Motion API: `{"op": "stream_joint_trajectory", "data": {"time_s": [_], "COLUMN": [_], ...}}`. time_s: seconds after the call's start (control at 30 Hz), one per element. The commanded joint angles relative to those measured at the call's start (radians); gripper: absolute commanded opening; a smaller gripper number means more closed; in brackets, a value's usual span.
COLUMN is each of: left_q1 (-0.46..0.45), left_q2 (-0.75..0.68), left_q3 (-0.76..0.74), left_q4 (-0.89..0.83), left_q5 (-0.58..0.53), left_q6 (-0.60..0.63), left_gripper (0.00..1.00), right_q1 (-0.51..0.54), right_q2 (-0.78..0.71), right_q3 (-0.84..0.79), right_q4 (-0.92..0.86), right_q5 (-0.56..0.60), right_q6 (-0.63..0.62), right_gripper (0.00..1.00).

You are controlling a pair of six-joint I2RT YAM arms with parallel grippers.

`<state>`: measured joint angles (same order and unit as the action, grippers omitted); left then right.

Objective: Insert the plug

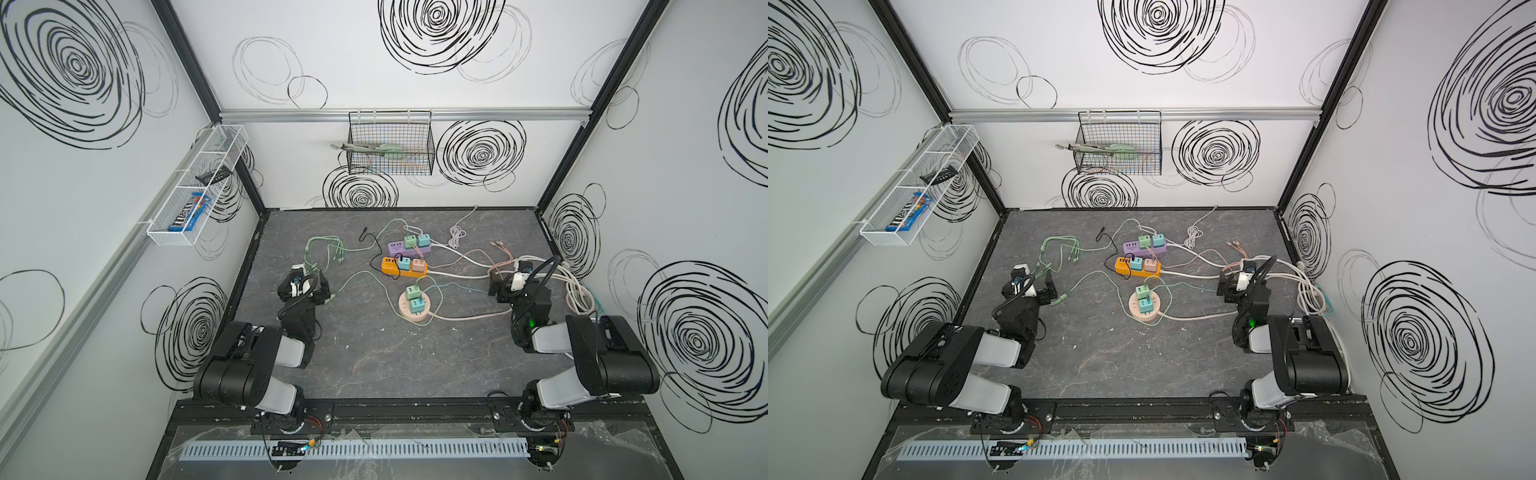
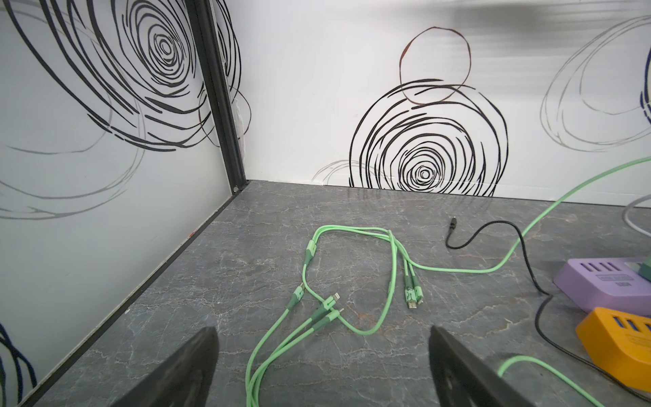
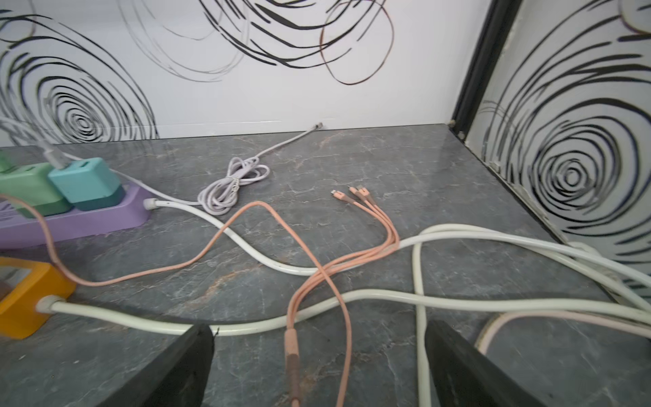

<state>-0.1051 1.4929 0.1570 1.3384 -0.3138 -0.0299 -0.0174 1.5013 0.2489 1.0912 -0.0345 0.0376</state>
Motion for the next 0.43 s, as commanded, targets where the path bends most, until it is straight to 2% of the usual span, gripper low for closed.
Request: {"op": "stream_joint_trajectory", "data": {"time_s": [0.0,0.37,0.4], "left_q1": [-0.011,0.006,0.004], "left_q2": [0.007,0.006,0.005], "left_q3": [0.004,0.014,0.012], "left_q4": [0.091,0.070,0.072], "left_q5": [-0.011,0.026,0.024], "left_q6": [0.018,0.007,0.008], "left_gripper": [0.96,0.96,0.96], "right_q1": [-0.009,-0.008,-0.006], "right_q2": [-0.021,-0.023,-0.021], "right_q3": [0.017,0.025,0.028], "right_q4": [-0.002,-0.021,-0.027], "right_q5": [-0.093,-0.068,-0.030], "right_q6": [-0.025,-0.014,0.003], "right_gripper": [0.97,0.97,0.97]}}
